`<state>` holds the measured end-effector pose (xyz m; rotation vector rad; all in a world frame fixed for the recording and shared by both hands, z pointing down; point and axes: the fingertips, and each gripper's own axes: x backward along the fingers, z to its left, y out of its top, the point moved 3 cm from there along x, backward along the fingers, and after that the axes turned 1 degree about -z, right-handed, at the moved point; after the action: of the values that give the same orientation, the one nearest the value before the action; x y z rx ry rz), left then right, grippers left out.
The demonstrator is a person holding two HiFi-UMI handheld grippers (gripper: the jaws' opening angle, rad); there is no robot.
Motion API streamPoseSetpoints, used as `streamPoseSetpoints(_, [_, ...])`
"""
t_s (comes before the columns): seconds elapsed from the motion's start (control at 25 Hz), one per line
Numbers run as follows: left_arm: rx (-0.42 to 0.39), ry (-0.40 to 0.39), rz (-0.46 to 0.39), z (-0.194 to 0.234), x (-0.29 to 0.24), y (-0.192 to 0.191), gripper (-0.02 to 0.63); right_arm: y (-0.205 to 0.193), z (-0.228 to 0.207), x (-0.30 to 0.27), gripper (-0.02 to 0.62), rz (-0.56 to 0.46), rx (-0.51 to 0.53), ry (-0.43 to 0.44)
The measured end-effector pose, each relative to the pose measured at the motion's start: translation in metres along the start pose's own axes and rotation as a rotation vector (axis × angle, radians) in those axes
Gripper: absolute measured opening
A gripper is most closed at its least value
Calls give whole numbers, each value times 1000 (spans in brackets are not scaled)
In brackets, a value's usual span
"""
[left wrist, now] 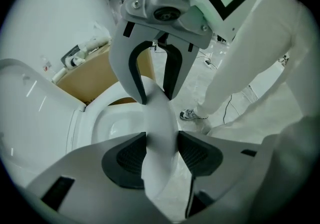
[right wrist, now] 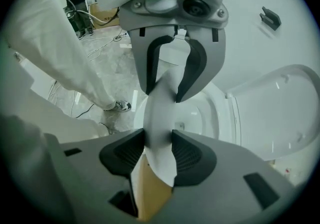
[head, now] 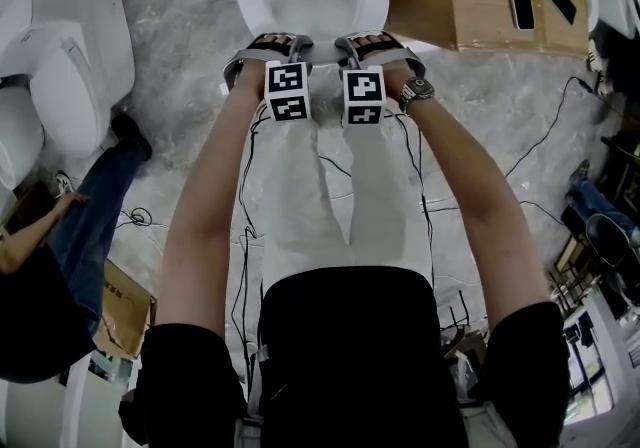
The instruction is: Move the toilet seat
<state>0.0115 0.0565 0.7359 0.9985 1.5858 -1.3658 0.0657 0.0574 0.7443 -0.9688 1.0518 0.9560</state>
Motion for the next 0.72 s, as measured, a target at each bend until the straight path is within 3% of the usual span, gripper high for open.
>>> streamPoseSetpoints(0.44, [37, -10, 32, 11, 22, 9, 211, 3, -12, 24, 169, 34, 16, 16])
streamPoseSetpoints(0.72, [69, 85, 34, 19, 33, 11, 198, 2, -24, 34, 166, 8, -10, 21])
